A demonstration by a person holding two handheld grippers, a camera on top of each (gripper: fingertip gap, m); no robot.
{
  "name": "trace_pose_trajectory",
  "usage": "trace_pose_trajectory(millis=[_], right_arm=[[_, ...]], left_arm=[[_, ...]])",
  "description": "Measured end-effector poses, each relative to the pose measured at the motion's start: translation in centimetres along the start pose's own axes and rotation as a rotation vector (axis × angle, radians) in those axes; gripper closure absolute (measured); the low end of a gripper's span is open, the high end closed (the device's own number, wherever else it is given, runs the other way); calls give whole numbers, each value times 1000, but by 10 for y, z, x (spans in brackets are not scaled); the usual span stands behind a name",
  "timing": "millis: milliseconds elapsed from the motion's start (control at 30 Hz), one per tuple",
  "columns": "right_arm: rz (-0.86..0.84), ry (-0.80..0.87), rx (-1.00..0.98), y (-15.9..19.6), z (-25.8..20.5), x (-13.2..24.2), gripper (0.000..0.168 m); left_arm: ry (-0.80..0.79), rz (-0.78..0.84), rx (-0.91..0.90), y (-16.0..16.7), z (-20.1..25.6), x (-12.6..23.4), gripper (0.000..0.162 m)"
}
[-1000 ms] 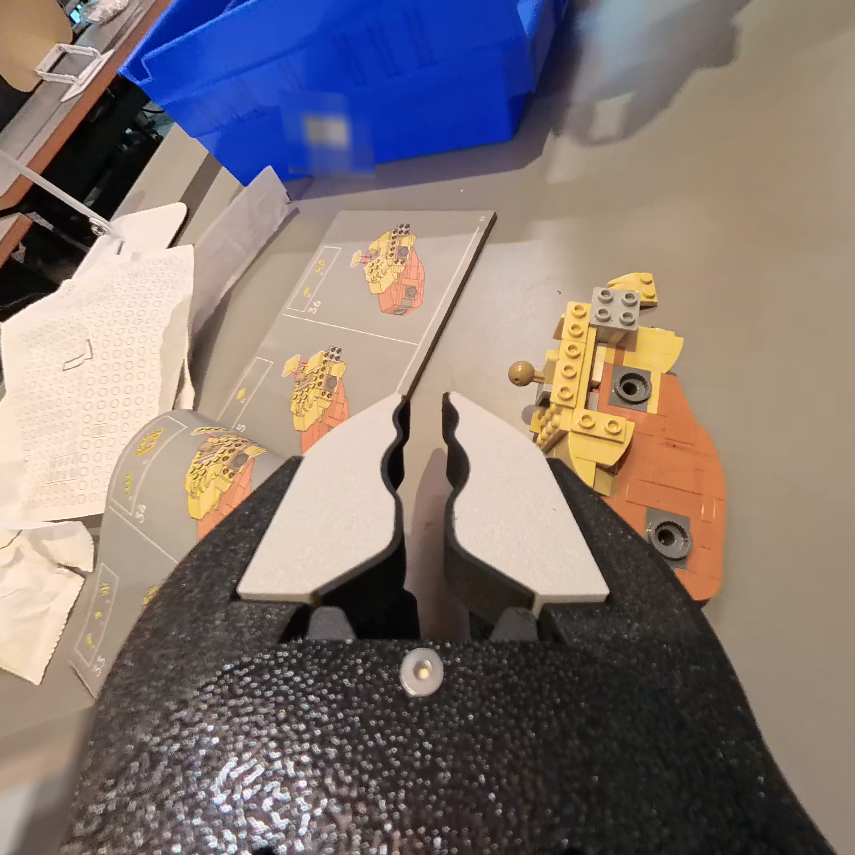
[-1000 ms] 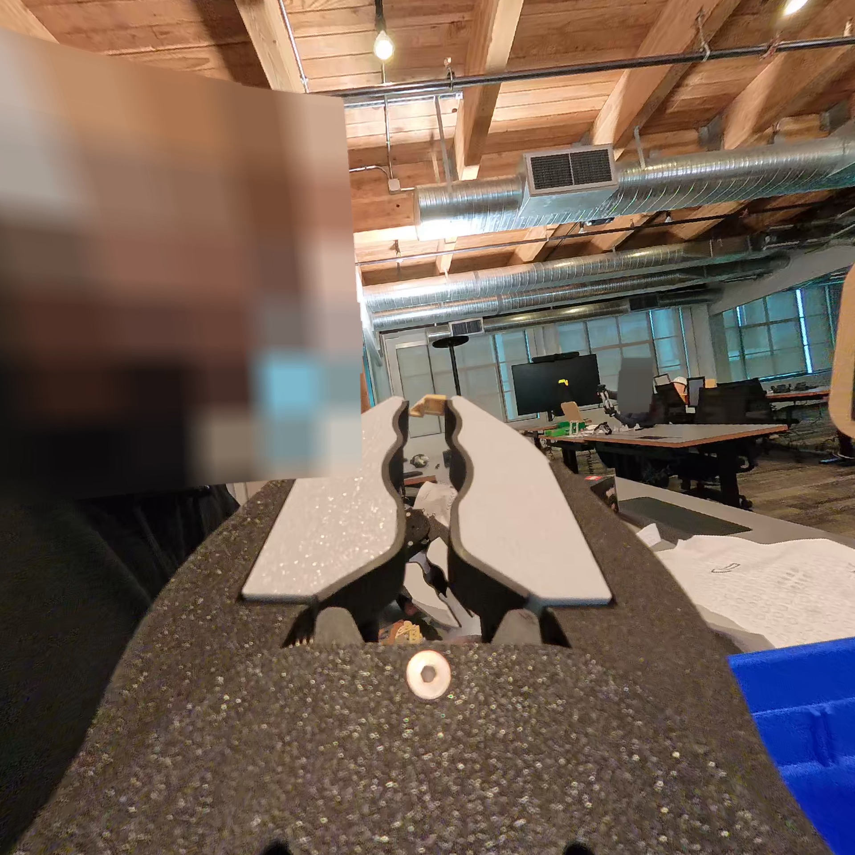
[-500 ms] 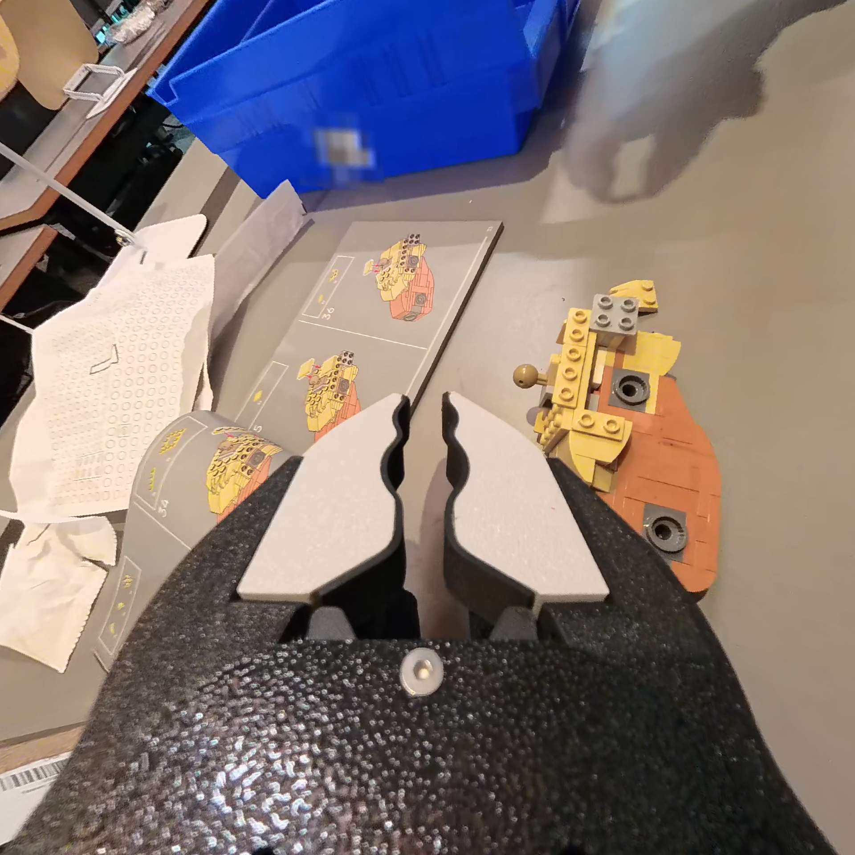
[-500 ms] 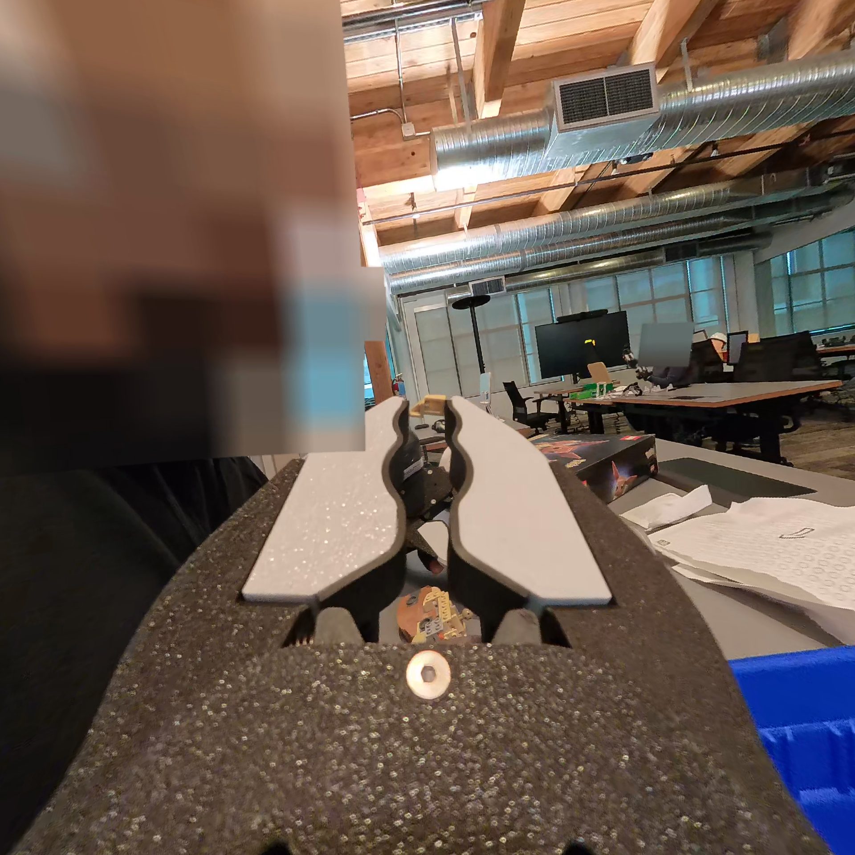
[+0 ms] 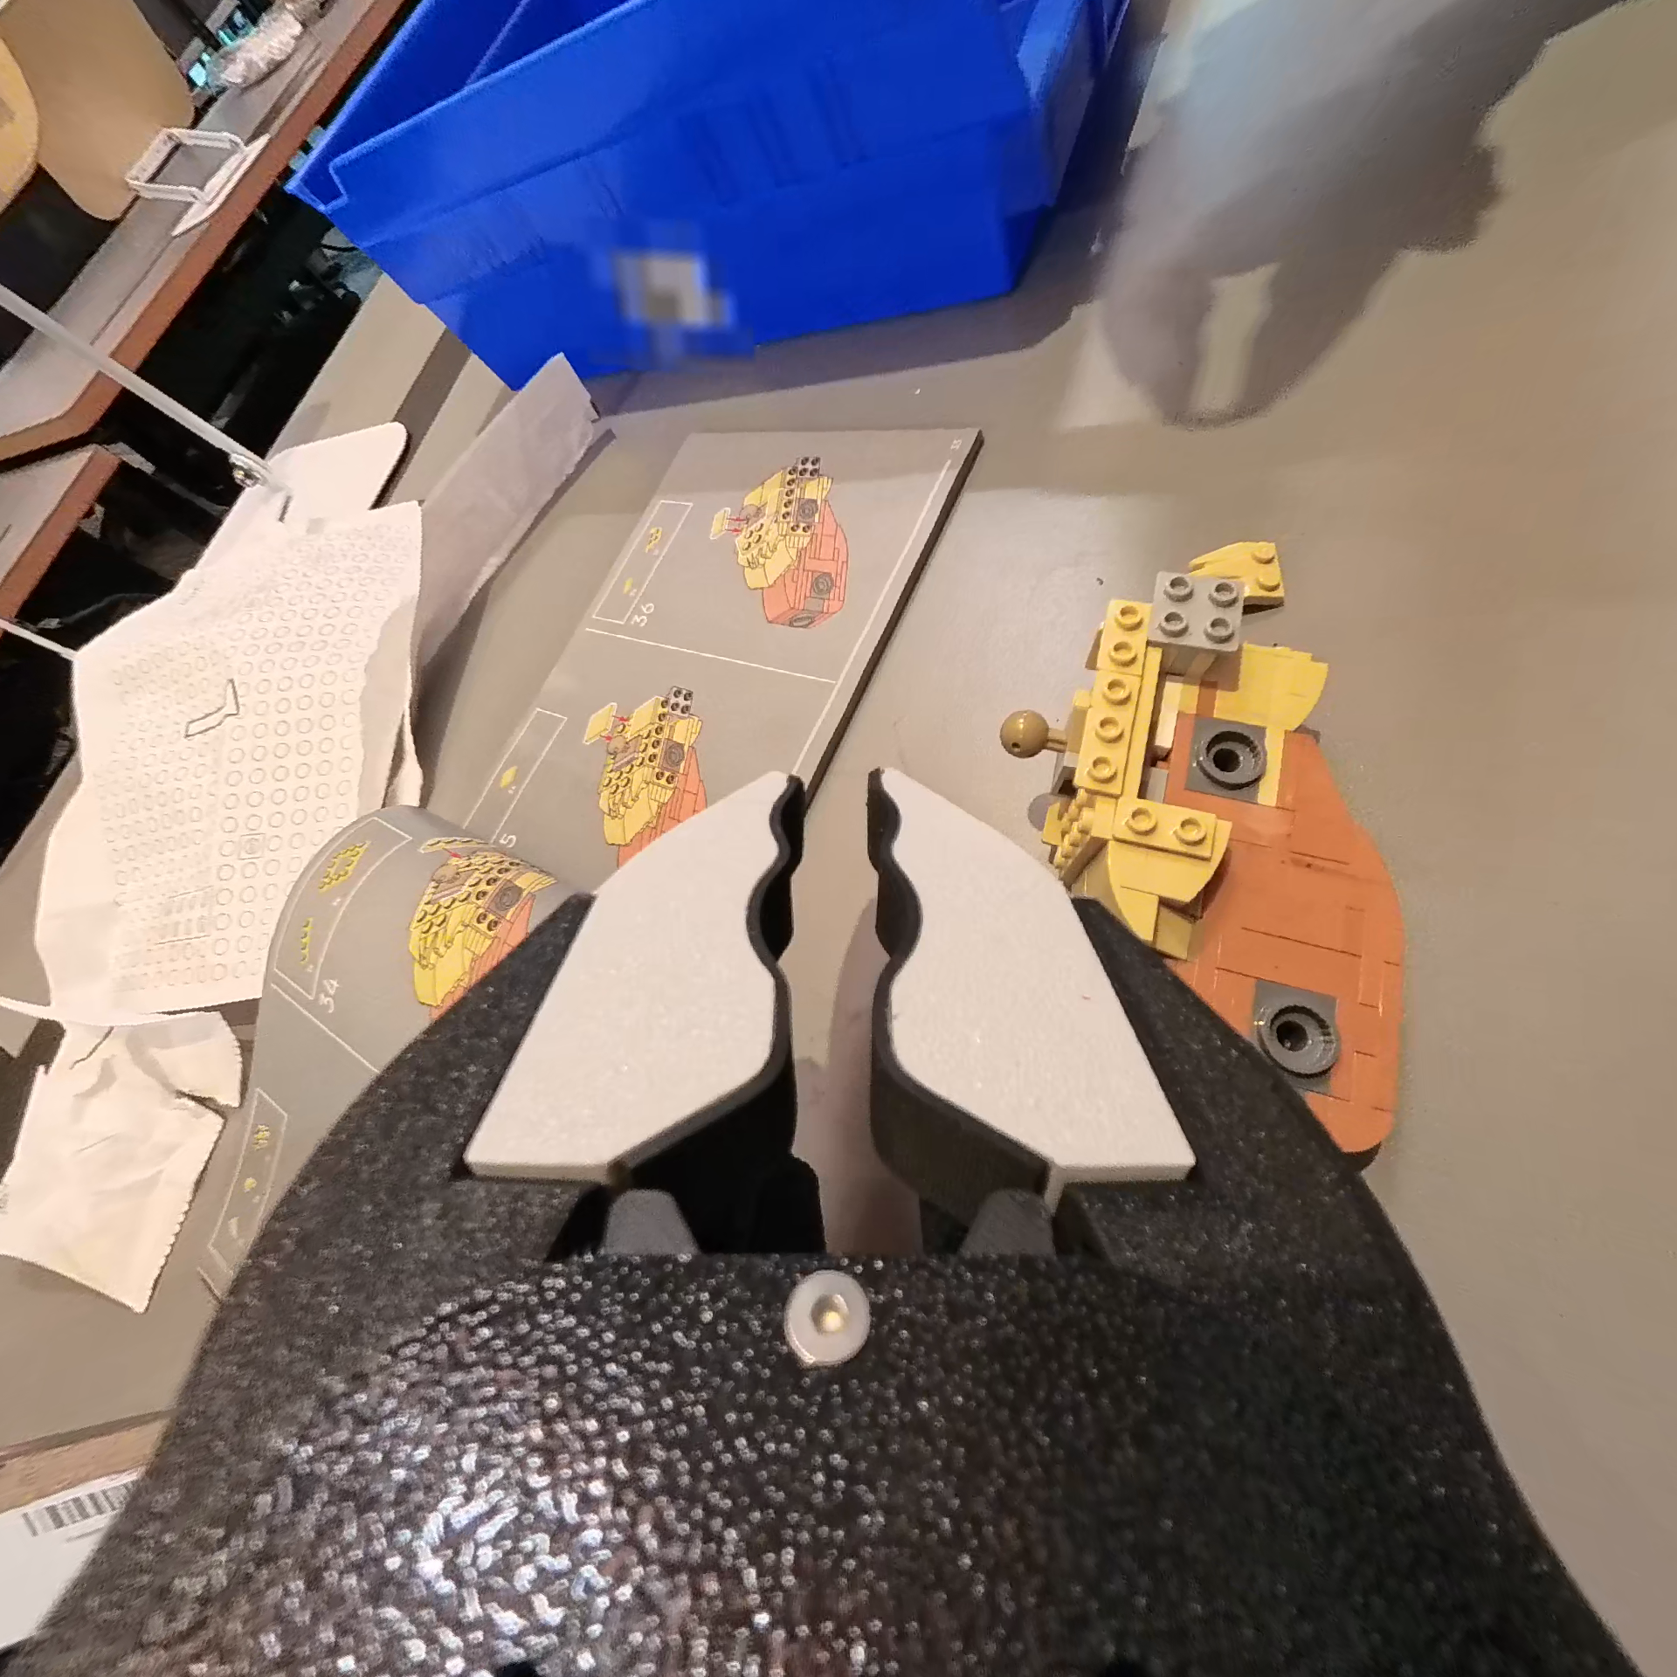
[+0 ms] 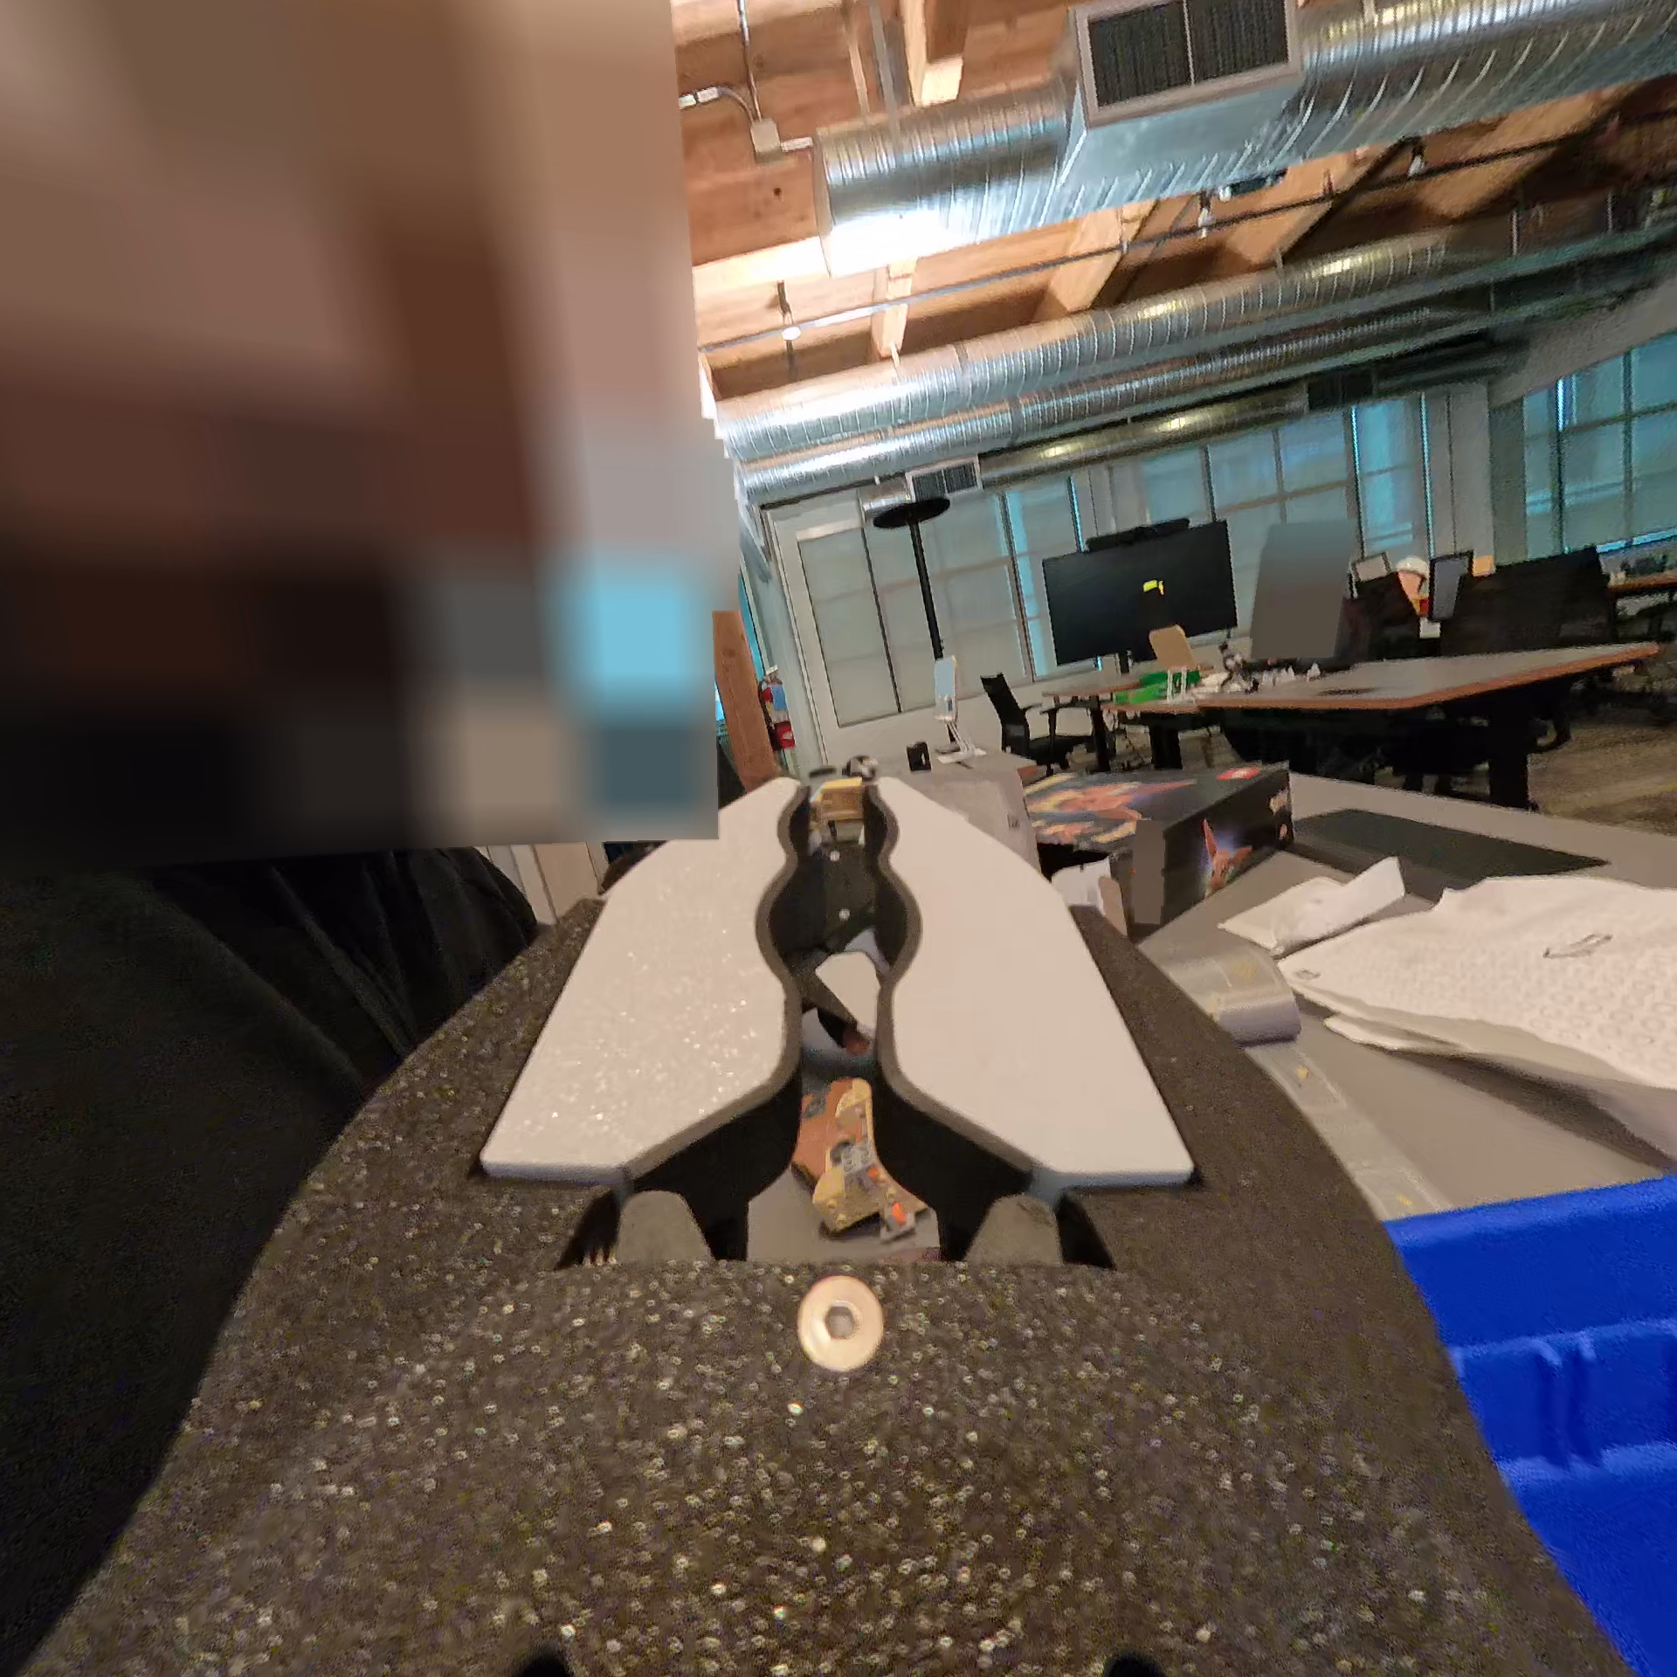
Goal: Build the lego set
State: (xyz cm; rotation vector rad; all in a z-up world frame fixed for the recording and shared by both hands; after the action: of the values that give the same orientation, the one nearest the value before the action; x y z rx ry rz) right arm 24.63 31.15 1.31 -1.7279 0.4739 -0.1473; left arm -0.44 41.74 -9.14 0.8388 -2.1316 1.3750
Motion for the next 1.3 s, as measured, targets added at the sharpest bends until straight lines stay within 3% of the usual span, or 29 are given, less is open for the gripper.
trace_pose_trajectory(millis=[167,400,533,733,1300], right_arm=[[-222,86,23,28,-12,-12,158],[-934,327,162,109,-18,-20,157],[-1146,331,171,133,-18,-21,157],[-1156,310,137,138,-15,-21,153],[-872,344,111,112,-20,23,149]], left_arm=[[-4,0,-7,-1,1,1,149],[0,-15,-19,0,3,-2,149],[-1,-22,-20,1,3,-3,149],[-3,-32,-4,4,0,-5,149],[51,-39,16,9,-3,-18,149]])
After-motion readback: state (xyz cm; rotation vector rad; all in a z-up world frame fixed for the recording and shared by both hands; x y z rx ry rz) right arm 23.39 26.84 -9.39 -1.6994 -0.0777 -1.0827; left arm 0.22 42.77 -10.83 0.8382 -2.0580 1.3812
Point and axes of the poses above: each gripper's, where its closed fingertips meet, x back along the fingers, y out of its underside, z = x × y across the jaws, the point moved 7 cm from there along x, back along the fingers, and after that the axes turned 13 degrees about -z, right-handed, at the moved point
